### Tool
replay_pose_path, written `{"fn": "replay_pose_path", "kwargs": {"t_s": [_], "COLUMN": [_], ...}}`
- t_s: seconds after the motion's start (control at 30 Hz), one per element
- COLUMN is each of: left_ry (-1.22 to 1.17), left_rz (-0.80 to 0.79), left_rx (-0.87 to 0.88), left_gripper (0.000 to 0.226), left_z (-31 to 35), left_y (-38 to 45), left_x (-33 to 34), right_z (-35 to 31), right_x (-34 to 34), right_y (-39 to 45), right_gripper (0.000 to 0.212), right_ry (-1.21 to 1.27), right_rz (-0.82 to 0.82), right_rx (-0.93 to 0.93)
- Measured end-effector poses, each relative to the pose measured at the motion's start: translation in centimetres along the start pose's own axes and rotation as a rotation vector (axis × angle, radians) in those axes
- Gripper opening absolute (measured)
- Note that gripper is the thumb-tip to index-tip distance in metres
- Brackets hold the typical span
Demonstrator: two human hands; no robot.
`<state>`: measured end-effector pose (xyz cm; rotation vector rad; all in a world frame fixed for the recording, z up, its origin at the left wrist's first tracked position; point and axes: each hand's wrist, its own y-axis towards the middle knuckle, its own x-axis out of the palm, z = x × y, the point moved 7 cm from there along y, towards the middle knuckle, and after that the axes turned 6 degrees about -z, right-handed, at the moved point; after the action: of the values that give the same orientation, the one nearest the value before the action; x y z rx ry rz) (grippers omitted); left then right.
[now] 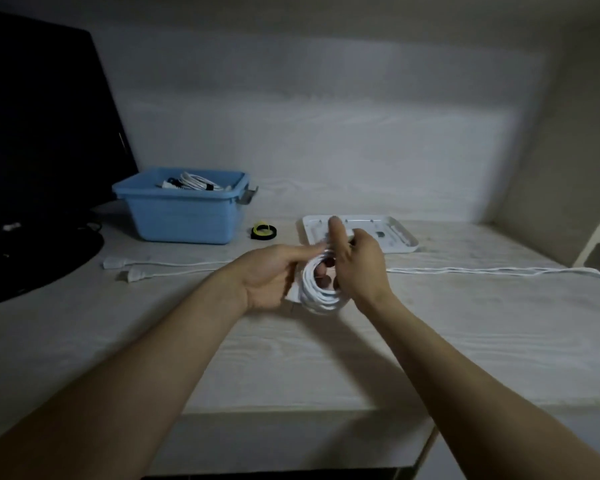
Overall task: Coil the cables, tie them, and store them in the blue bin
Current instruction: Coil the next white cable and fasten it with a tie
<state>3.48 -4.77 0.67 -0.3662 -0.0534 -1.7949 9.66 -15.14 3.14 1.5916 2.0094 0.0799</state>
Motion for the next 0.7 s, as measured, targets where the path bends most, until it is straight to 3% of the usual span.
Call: {"fn": "replay_pose_path", "kwargs": {"t_s": [0.1,0.2,0.27,0.4,0.5,0.6,0.7], "left_ry": [0.149,0.087,-0.004,-0.082,-0.030,0.159,0.405], "left_rz": [-0.019,-0.107,-0.079,0.076,0.179,0.362,0.658], "left_rx": [0.026,0.033,0.090,0.182,0.176,0.197,0.273], "left_gripper": [0.026,0.022,0.020,0.012,0.023,0.031,0.036], "left_z": [0.6,1.3,1.6,1.3,1.7,2.2,3.3], "left_y": [0.5,1.0,1.3,1.3,0.7,0.0,-0.9], "left_x": [-2.3,-4.3,-5.9,-8.7,-10.7,-13.3,-17.1], "right_z": [1.1,0.9,0.6,-0.6,-1.0,-0.8,0.6], "right_x": [1.9,4.0,5.3,8.3,10.5,12.5,13.2], "right_y": [2.6,4.4,5.7,7.3,8.4,9.4,11.9], "right_gripper": [0.067,0.051,0.043,0.038,0.037,0.037,0.031], "right_ry": [0.073,0.159,0.217,0.284,0.269,0.173,-0.022], "right_rz": [-0.107,-0.228,-0.280,-0.389,-0.438,-0.489,-0.352], "right_rx": [0.018,0.032,0.043,0.046,0.003,0.004,0.016]}}
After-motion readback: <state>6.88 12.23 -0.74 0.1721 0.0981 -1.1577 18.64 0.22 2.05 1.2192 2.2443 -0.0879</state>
